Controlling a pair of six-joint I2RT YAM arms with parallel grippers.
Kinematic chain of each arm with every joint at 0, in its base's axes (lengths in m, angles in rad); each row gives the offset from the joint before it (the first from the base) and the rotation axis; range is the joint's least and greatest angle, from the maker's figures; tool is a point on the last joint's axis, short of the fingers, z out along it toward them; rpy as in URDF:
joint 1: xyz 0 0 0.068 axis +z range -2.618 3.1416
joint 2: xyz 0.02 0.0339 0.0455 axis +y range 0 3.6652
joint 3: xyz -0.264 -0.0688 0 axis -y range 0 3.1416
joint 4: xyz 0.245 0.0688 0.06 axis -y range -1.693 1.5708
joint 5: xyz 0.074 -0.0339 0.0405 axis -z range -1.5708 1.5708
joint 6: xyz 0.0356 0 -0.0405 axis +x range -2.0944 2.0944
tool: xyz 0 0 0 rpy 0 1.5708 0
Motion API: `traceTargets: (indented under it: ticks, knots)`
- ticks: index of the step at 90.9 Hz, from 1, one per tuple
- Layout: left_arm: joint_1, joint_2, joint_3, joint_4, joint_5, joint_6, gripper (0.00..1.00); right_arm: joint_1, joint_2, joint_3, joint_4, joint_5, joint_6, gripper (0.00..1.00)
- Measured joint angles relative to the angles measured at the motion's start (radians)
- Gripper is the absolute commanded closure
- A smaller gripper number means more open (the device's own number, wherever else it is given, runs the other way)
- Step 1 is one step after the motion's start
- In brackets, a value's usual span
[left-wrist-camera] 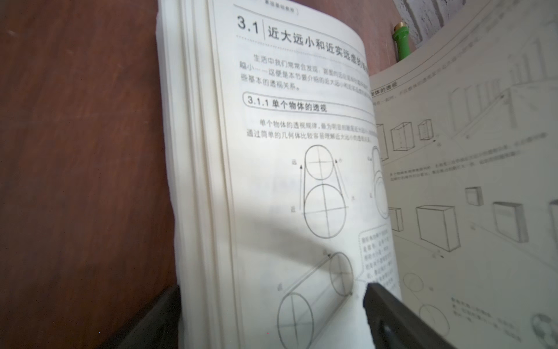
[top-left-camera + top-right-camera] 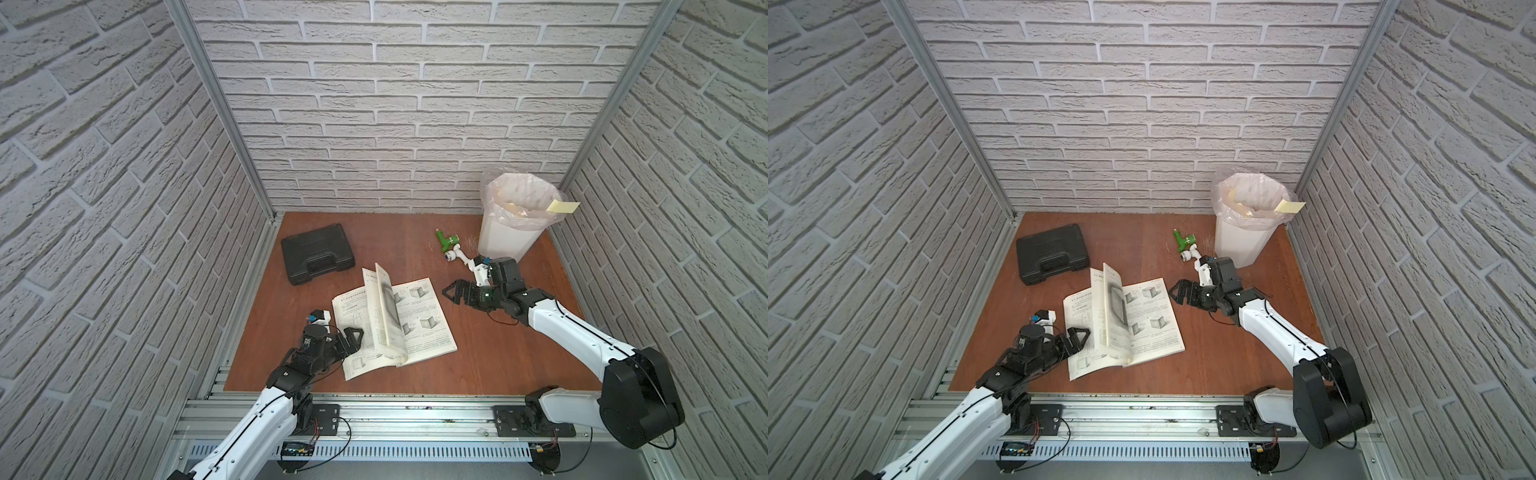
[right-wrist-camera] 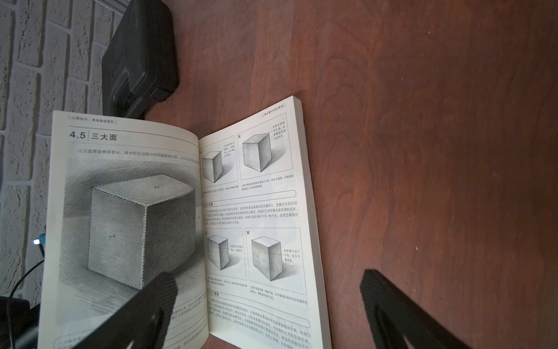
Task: Peel off the used sticky note
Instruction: Turn the page of the book at the center of the board.
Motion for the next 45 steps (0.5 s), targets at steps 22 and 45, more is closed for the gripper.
traceTargets:
  ticks: [22,45]
  knots:
    - [0.000,0.014,-0.001,0.111,0.051,-0.015,0.02,0.000,0.000,-0.011,0.006,0.000,0.004,0.00]
    - [0.000,0.174,0.023,0.246,0.100,-0.018,0.02,0.000,-0.002,-0.016,0.008,-0.005,0.005,0.00]
